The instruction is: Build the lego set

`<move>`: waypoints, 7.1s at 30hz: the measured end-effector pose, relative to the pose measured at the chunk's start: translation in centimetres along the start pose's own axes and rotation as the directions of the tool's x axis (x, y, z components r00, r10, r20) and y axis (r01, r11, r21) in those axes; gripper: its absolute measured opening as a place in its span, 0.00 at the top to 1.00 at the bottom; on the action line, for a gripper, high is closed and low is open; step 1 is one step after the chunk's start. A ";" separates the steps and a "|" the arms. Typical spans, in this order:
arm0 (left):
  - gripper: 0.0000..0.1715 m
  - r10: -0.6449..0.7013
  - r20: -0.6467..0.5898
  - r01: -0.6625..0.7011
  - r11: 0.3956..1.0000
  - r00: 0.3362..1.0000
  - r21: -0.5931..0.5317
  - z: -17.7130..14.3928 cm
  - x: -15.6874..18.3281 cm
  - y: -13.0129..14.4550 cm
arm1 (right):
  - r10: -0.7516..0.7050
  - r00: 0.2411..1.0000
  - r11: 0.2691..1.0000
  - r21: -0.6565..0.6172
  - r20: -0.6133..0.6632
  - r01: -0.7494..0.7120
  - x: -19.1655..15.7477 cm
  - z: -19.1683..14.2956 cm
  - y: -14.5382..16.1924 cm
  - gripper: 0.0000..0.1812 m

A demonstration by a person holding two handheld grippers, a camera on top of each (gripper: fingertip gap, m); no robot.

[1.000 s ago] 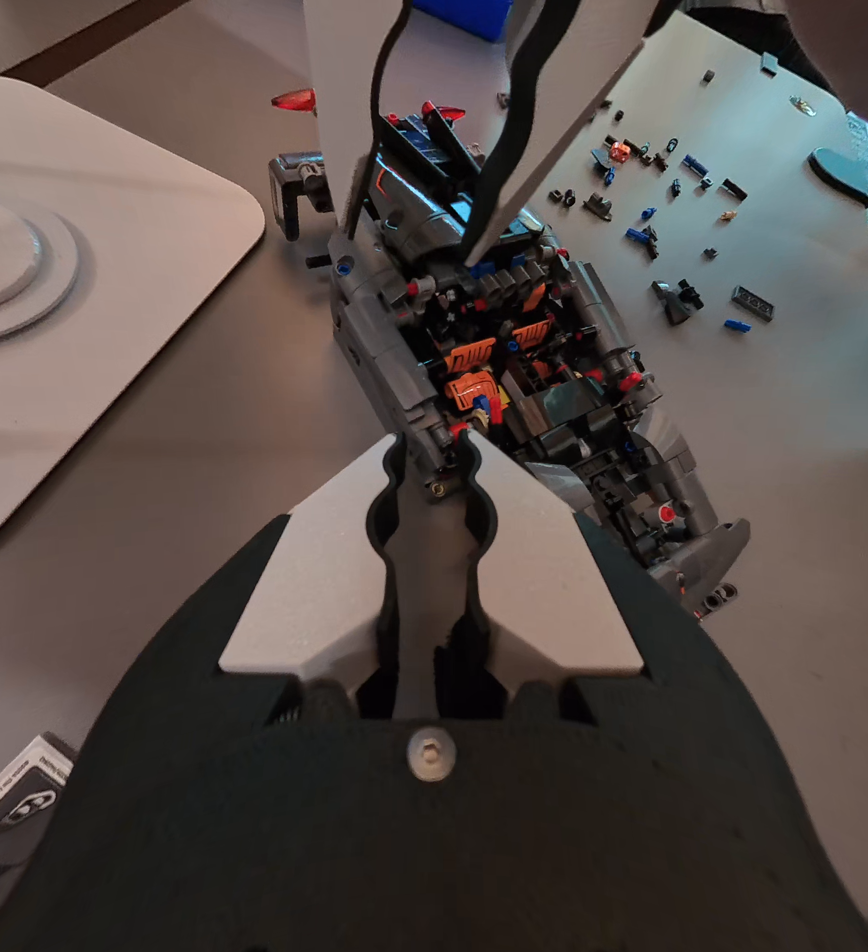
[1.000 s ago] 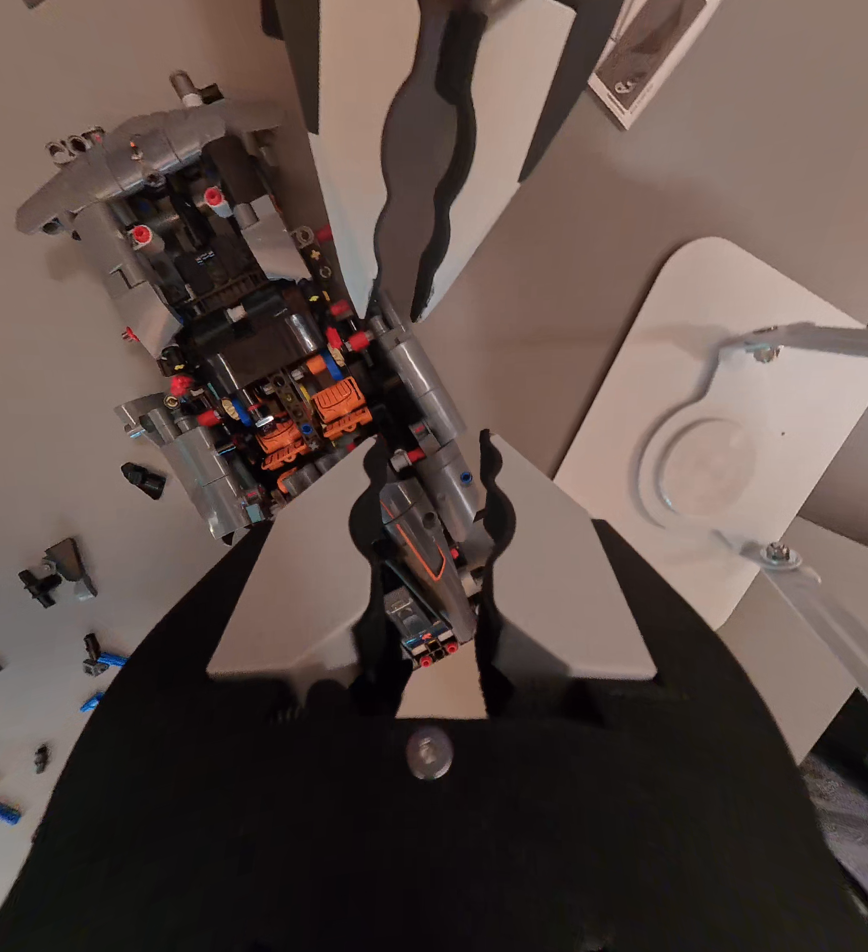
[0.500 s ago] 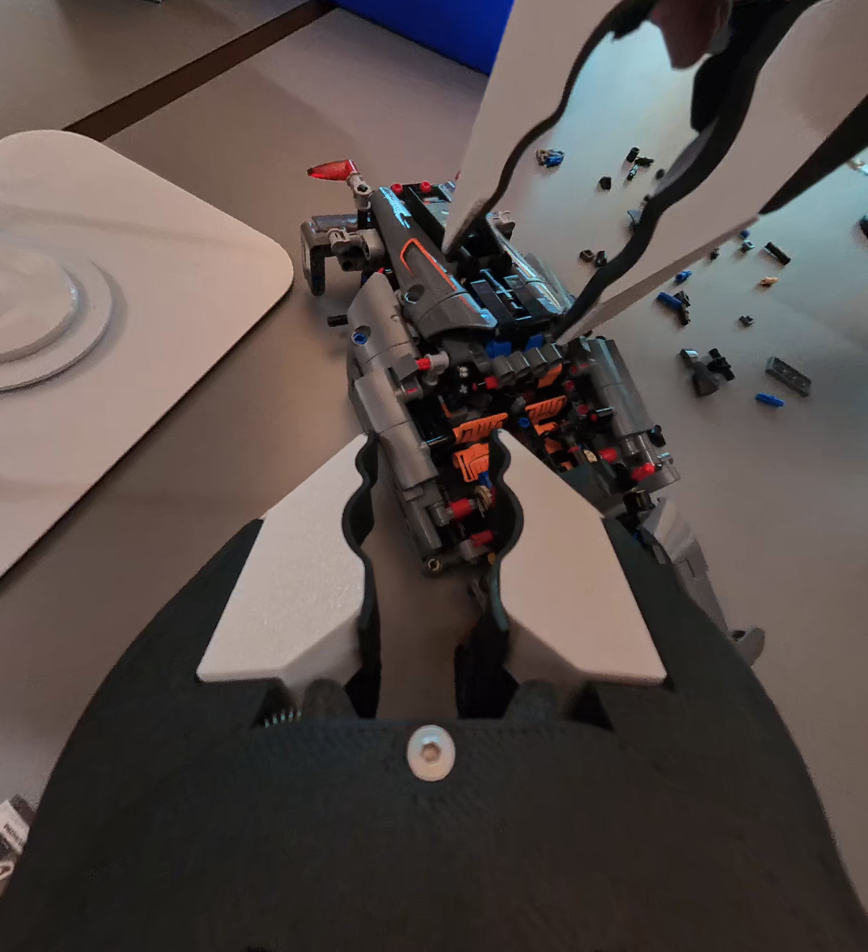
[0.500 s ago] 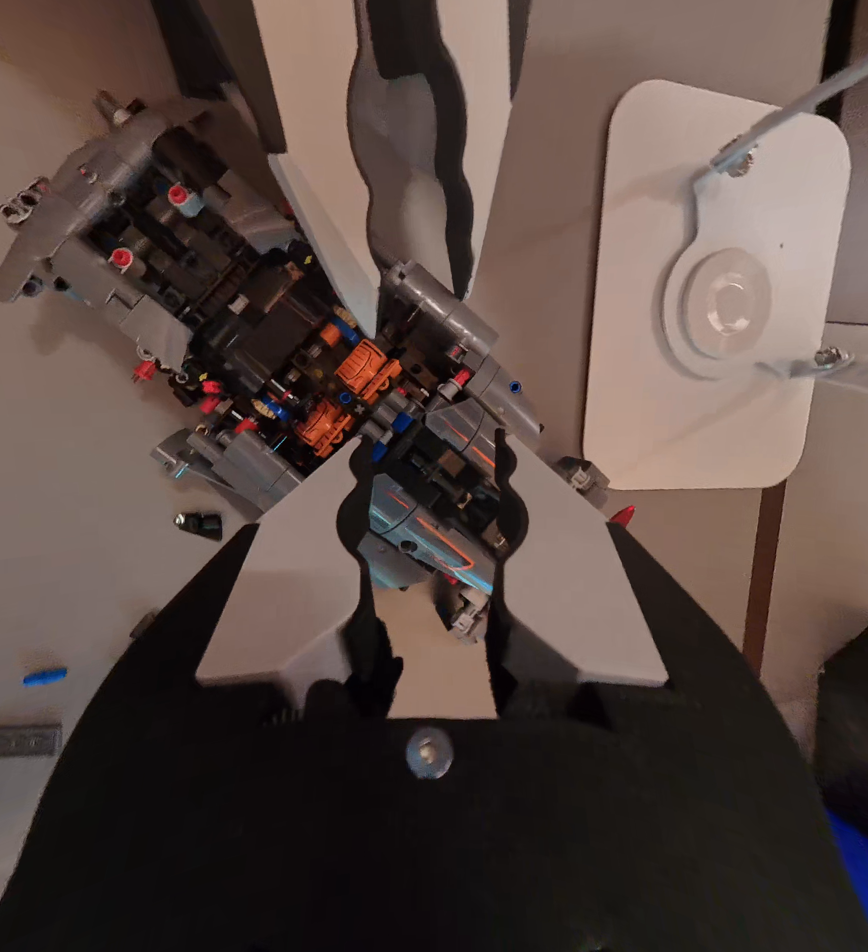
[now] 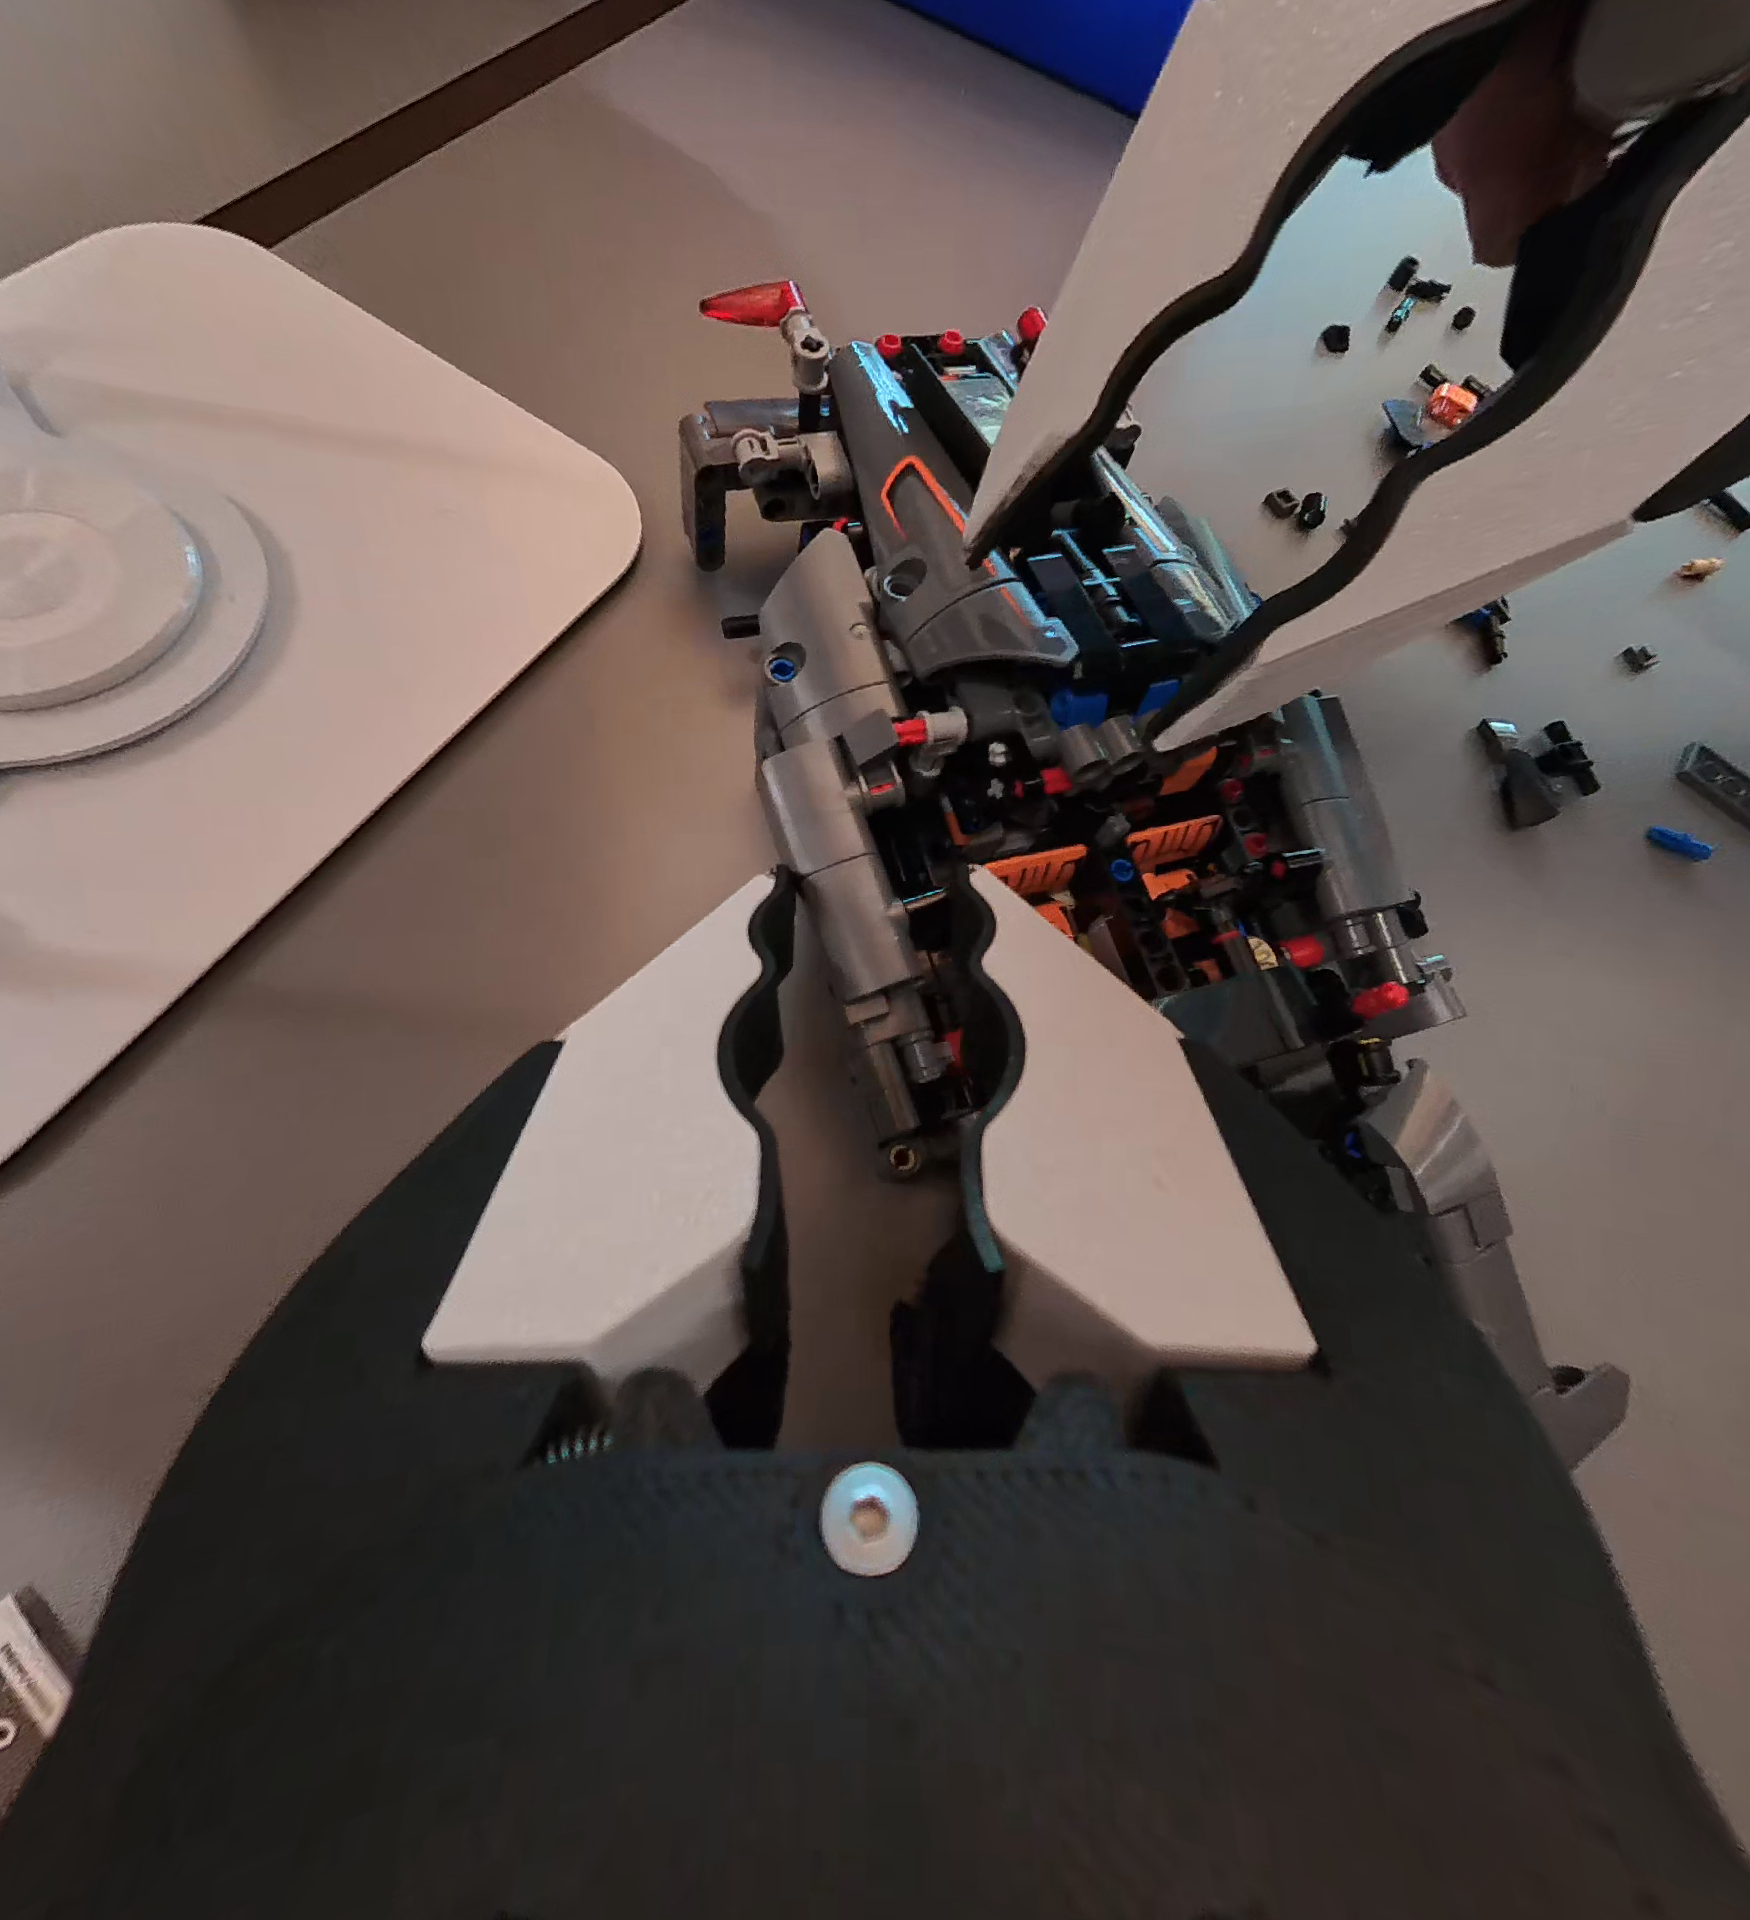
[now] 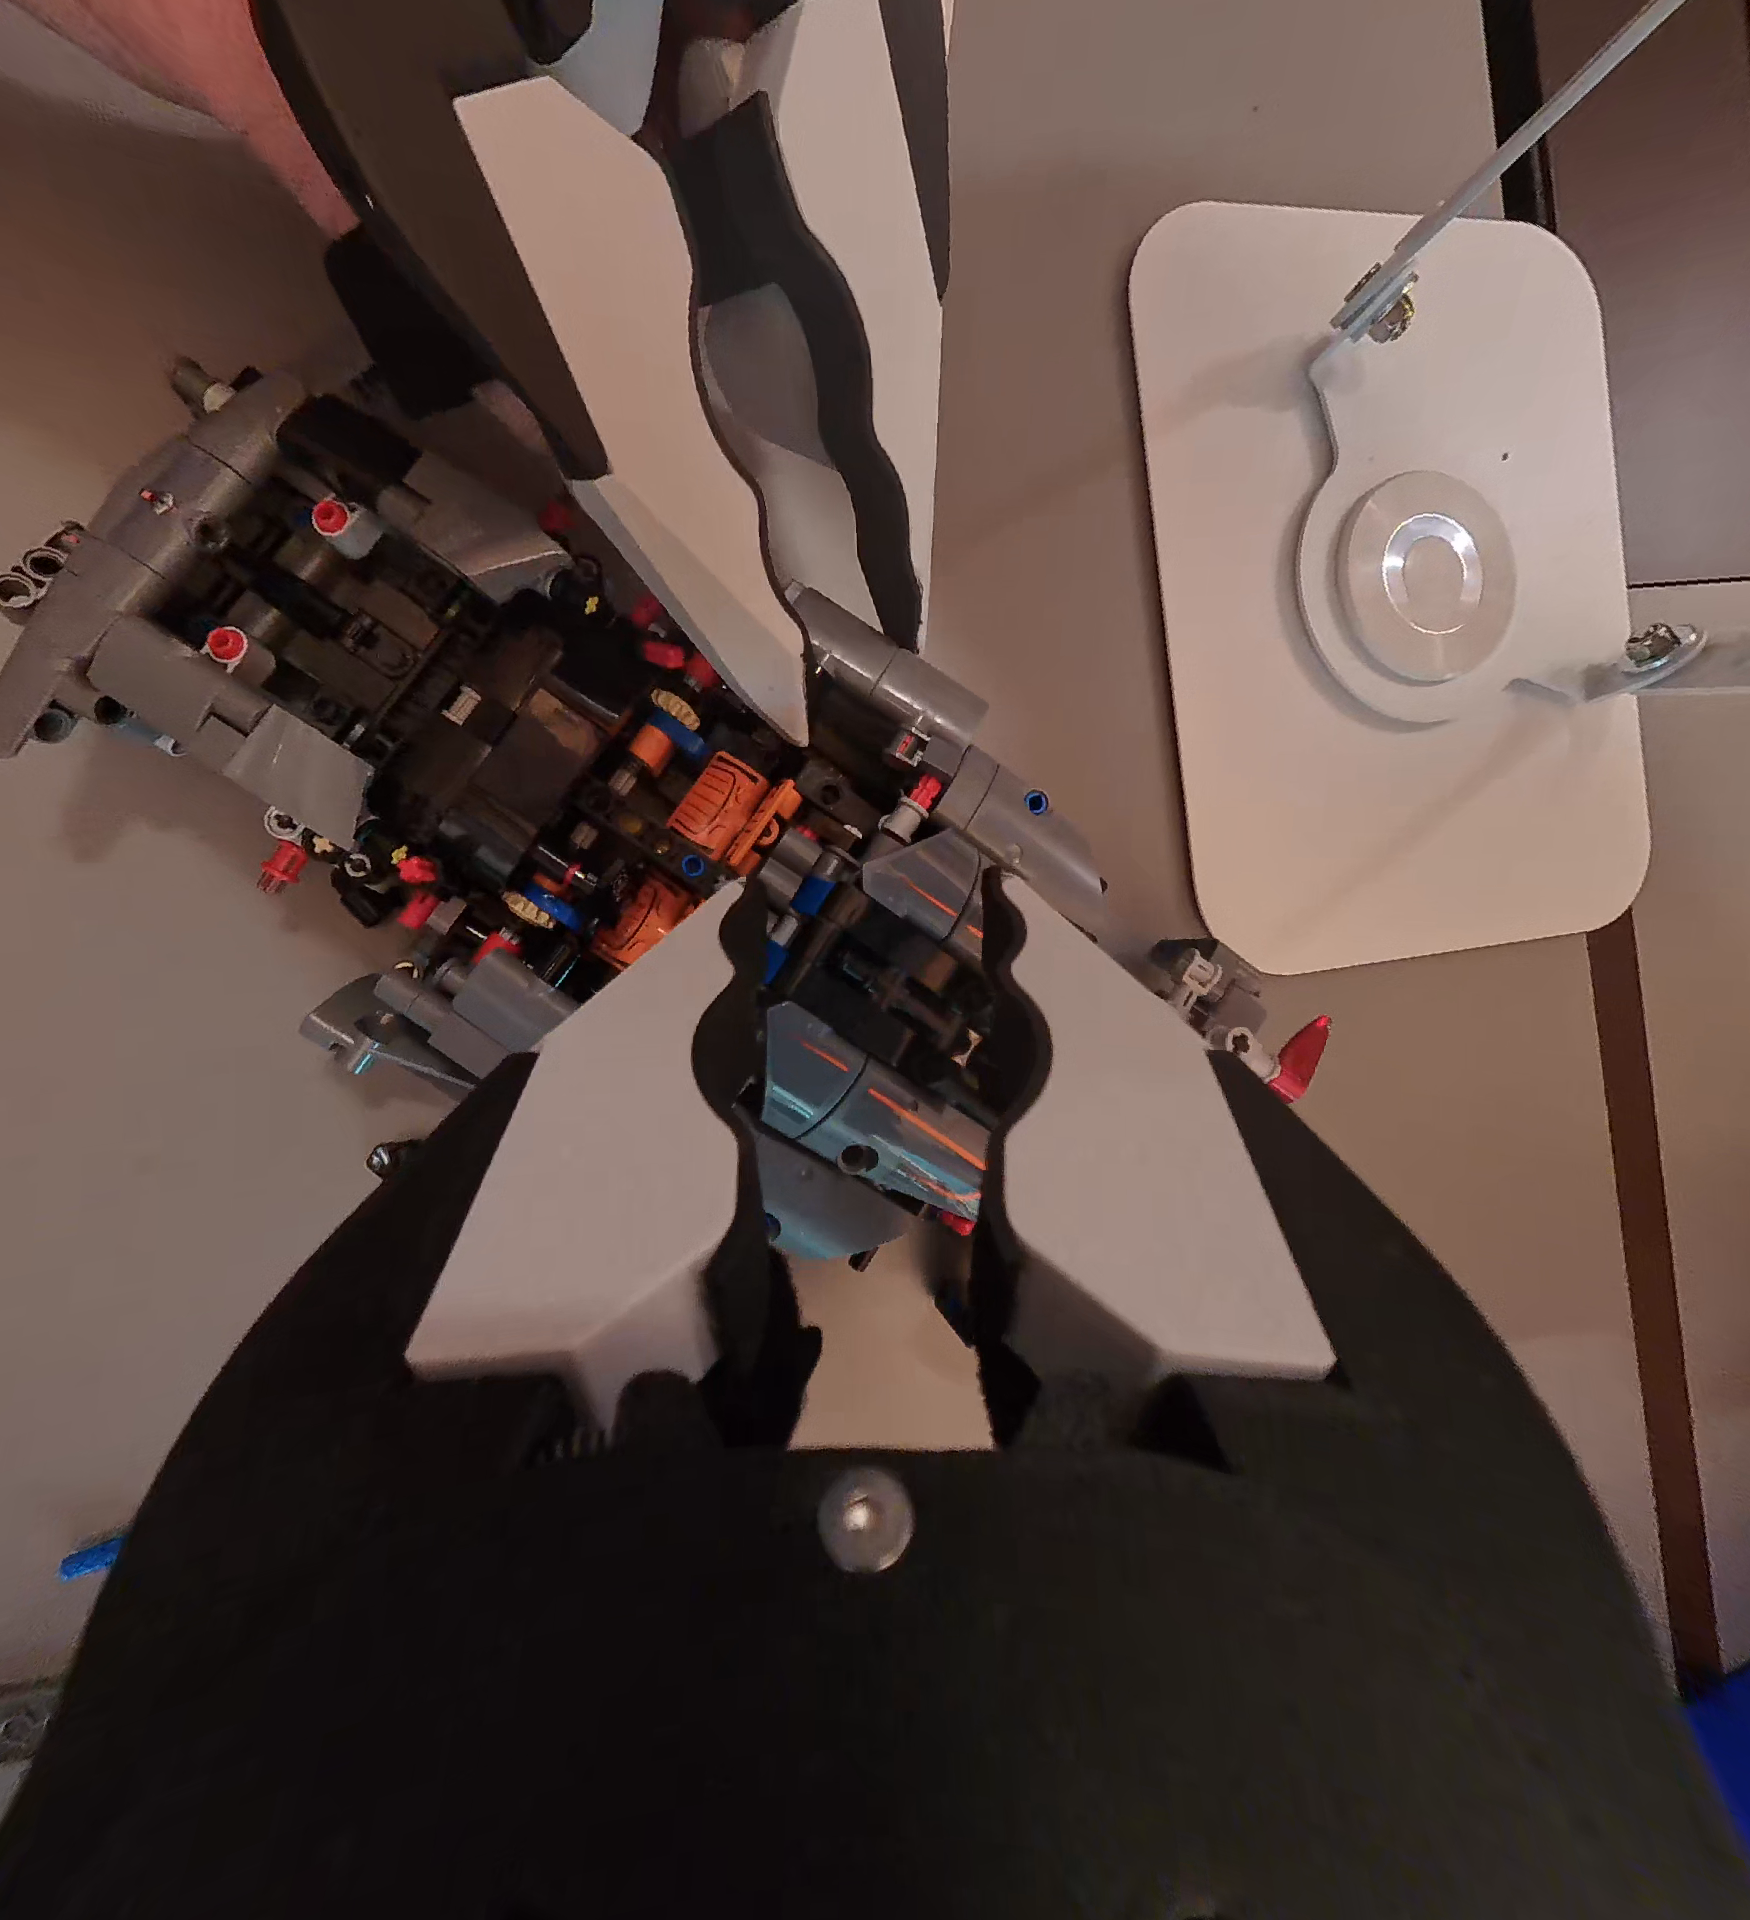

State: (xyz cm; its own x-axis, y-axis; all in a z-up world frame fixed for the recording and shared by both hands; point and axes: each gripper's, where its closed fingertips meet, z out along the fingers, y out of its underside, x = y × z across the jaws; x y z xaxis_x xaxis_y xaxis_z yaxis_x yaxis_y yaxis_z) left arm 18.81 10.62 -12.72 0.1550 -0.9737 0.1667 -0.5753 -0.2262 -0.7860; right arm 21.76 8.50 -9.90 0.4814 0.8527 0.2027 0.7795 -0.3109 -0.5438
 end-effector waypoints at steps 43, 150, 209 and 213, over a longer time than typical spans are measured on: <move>0.89 -0.374 -0.187 0.348 0.924 0.908 -0.159 0.9 -0.4 -0.4 | 0.224 0.974 0.956 0.186 0.043 -0.228 -0.3 -1.2 1.2 0.74; 0.88 -0.362 -0.048 0.364 0.931 0.931 0.017 -7.7 -0.9 3.5 | 0.396 0.903 0.904 0.241 -0.165 -0.353 -8.4 -1.3 0.1 0.78; 0.97 -0.382 -0.254 0.401 0.916 0.889 0.027 -8.9 0.6 7.0 | 0.572 0.817 0.776 0.277 0.073 -0.567 -10.4 1.8 -0.6 0.84; 0.93 -0.400 -0.267 0.418 0.909 0.877 0.010 -8.9 0.3 6.9 | 0.578 0.812 0.768 0.280 0.082 -0.576 -10.4 1.7 -0.7 0.83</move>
State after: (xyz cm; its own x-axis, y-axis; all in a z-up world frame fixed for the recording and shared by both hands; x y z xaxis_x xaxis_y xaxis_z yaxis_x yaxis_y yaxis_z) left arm 7.72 8.50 -12.76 0.1519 -0.7700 0.6196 -0.4502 -0.6120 -0.6502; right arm 15.53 0.52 -13.06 0.8085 0.5471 -0.2169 0.2096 -0.6120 -0.7626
